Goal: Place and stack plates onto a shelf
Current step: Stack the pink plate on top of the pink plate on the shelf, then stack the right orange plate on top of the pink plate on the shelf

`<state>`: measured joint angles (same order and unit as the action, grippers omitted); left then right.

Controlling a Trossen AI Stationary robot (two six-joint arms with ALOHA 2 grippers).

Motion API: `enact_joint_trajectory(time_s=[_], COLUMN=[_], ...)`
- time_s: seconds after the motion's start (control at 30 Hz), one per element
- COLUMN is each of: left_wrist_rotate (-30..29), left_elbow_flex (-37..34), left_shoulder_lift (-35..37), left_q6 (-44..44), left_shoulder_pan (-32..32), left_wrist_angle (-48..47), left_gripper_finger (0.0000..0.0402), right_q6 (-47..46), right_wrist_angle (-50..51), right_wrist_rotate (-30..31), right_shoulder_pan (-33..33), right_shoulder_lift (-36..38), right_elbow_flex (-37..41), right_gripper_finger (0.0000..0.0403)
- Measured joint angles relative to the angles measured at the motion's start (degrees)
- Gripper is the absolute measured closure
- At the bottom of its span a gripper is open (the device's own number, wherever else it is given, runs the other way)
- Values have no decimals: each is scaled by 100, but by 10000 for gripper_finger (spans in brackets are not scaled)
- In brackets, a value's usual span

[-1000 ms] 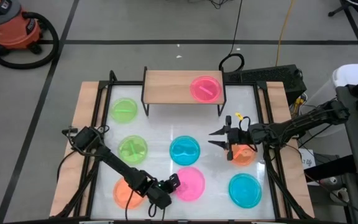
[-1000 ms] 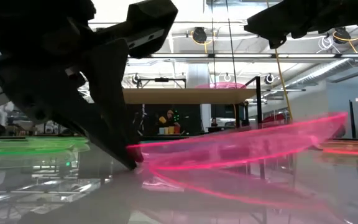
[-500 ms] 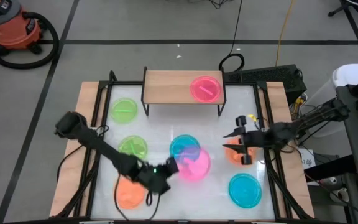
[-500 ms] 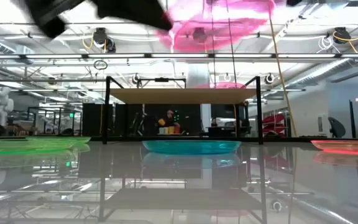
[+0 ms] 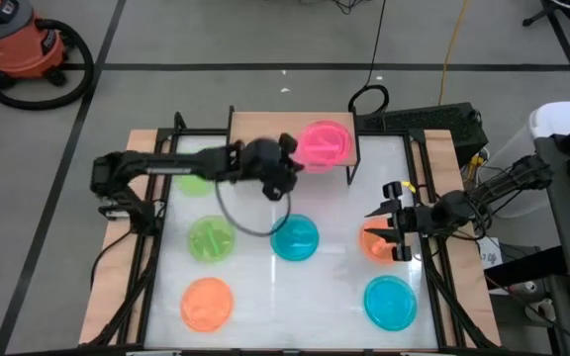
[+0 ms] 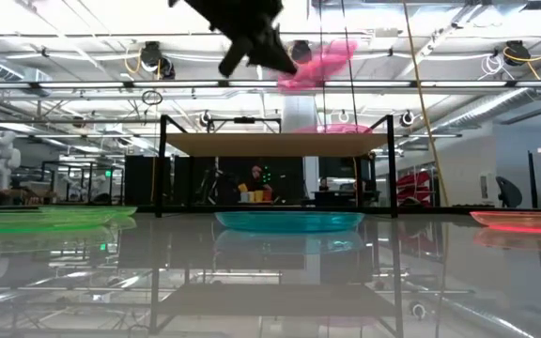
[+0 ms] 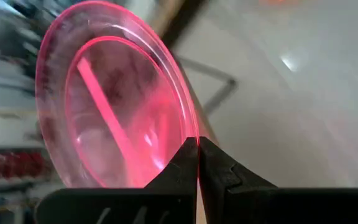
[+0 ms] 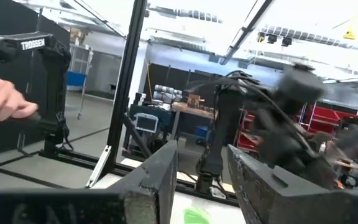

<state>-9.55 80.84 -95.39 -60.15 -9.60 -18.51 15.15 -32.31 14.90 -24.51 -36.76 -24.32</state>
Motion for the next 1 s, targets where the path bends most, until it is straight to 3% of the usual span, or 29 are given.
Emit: enact_joint_trajectory(time_s=[0.2, 0.47, 0.83, 1.0], left_wrist_rotate=[248, 168, -180, -628], left_elbow_flex=[780, 1058, 1056, 1055], left_shoulder_lift=[-674, -1158, -1226, -850], left_q6=[40, 106, 375, 414], left_shoulder_pan=[-487, -710, -571, -255], left_wrist_angle=[-373, -240, 186, 208], left_gripper_finger=[395, 381, 260, 237], right_q6=[55, 56, 53, 38], right_wrist_angle=[81, 131, 175, 219], right_wrist_rotate=[26, 29, 184, 179], right_shoulder_pan=[2, 2, 2, 2], right_shoulder_lift=[-23, -22, -36, -43], right_elbow_flex=[0, 0, 0, 0], right_gripper_finger=[277, 277, 277, 277])
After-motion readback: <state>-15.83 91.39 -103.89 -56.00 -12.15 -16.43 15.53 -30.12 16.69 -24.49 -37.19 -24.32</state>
